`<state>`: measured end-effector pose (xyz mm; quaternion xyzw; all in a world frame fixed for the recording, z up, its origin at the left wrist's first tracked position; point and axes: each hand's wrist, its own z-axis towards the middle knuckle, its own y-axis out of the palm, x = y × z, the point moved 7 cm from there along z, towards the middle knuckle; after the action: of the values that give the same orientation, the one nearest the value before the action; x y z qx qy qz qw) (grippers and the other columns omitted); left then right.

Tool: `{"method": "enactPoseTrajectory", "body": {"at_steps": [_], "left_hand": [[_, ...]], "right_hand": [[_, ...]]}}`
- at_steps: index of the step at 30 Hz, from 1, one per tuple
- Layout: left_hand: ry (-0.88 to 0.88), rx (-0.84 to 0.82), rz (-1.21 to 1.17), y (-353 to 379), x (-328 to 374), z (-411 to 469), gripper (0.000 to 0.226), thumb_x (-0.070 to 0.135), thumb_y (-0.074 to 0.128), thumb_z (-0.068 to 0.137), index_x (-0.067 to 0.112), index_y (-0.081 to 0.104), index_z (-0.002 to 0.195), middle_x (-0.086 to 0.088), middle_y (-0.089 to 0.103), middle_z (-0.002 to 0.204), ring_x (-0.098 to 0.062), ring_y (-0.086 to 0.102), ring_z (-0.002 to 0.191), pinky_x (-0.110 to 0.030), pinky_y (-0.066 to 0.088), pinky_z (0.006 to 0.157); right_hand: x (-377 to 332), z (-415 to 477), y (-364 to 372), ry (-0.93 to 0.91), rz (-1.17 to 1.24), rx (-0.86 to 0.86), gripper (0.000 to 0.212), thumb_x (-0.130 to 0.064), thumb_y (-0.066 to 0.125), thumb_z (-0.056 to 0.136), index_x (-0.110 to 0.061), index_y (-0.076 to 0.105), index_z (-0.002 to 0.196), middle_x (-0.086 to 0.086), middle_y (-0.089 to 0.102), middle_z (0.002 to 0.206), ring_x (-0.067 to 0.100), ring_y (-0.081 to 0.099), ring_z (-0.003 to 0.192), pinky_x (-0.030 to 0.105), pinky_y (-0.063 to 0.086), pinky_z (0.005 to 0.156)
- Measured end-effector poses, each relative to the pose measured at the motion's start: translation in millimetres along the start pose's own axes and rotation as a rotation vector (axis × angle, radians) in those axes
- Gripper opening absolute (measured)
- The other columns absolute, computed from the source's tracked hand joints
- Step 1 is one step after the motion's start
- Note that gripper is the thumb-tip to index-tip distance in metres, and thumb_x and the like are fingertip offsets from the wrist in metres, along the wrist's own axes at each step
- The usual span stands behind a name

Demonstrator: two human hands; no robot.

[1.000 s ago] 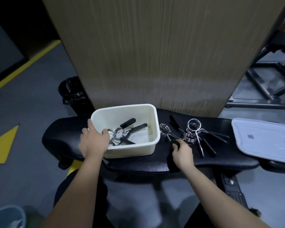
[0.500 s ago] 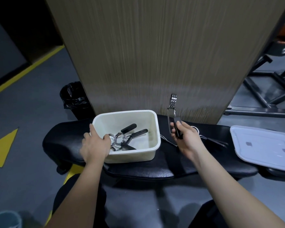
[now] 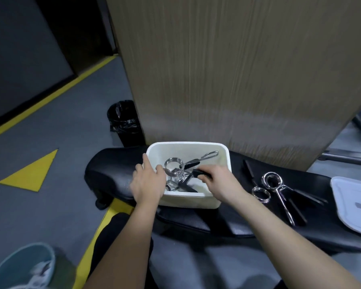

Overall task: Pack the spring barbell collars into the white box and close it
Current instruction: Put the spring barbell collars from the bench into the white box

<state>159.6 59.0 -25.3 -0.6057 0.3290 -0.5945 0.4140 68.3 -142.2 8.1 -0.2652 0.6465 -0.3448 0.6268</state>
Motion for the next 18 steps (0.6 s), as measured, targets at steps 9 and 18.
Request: {"method": "enactPoseTrajectory", "body": {"at_steps": [9, 18], "left_hand": [[0.005, 0.025, -0.024, 3, 3, -2, 0.068, 0.060, 0.015, 0.099, 0.025, 0.019, 0.158, -0.012, 0.049, 0.137, -0.031, 0.050, 0.122, -0.046, 0.042, 0.089], [0.002, 0.006, 0.012, 3, 2, -3, 0.066, 0.056, 0.021, 0.099, 0.025, 0.016, 0.157, -0.011, 0.048, 0.138, -0.031, 0.050, 0.121, -0.046, 0.044, 0.086]], "right_hand": [[25, 29, 57, 0.187, 0.087, -0.317, 0.033, -0.022, 0.083, 0.073, -0.027, 0.079, 0.106, -0.011, 0.077, 0.107, 0.004, 0.066, 0.107, 0.025, 0.049, 0.100], [26, 22, 48, 0.265, -0.030, -0.113, 0.036, -0.059, 0.063, 0.075, -0.026, 0.068, 0.061, -0.012, 0.061, 0.053, 0.011, 0.056, 0.059, 0.031, 0.048, 0.060]]}}
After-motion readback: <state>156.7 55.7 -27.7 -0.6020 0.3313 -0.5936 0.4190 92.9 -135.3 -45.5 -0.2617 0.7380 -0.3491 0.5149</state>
